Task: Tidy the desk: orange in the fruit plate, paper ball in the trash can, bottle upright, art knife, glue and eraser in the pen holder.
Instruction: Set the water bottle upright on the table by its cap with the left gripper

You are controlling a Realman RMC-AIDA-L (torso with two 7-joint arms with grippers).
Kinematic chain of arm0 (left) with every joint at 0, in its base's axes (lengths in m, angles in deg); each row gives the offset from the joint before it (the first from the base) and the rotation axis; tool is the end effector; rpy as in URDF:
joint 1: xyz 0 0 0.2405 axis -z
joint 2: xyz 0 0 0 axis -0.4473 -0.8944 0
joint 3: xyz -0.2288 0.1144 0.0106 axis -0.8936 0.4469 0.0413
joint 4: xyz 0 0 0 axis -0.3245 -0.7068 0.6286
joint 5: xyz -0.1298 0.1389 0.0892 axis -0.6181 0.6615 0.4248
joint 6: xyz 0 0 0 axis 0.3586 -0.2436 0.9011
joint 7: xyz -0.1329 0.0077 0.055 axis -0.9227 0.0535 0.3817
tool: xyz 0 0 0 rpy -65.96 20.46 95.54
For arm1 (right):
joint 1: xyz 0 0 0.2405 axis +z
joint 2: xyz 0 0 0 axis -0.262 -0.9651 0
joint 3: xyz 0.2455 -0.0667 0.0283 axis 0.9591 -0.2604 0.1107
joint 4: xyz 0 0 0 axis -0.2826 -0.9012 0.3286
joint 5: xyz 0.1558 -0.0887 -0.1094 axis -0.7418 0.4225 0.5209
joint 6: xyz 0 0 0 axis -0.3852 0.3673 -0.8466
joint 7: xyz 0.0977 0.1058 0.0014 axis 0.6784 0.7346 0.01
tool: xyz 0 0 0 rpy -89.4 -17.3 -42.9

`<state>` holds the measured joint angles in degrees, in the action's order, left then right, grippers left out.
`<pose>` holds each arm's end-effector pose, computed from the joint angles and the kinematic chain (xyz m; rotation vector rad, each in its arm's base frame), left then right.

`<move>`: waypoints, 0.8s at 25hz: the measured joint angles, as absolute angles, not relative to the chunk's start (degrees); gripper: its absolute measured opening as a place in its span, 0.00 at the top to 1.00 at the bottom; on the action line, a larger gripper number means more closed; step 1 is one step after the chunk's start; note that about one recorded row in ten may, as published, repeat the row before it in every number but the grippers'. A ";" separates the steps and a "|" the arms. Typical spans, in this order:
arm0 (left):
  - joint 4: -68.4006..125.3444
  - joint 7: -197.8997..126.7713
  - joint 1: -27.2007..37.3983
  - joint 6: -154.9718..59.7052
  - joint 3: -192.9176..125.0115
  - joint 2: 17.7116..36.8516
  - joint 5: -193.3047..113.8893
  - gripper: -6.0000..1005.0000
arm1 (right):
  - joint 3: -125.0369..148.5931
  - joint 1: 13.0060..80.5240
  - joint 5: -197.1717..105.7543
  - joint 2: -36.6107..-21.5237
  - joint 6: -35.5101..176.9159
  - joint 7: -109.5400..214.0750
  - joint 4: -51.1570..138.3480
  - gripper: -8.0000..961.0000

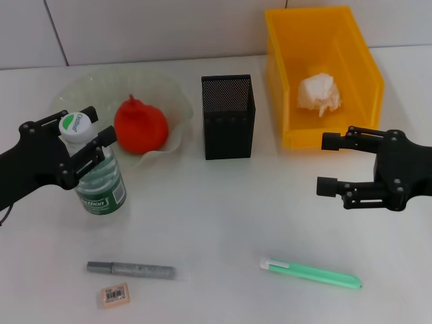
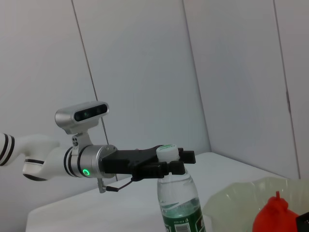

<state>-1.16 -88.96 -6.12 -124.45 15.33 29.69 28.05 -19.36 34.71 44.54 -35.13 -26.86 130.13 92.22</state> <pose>-0.2785 0.3113 0.0112 -2.3746 -0.3053 -0.9429 0.2641 0.2794 0.0575 -2.6985 0.4639 0.9164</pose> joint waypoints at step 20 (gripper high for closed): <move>-1.15 -87.57 -7.09 -122.23 14.92 30.74 28.16 0.53 | -19.53 36.19 46.35 -35.11 -26.30 129.97 90.47 0.12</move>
<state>-1.15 -87.57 -7.09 -122.23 14.92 30.74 28.16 -19.53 36.19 46.35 -35.11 -26.30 129.97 90.47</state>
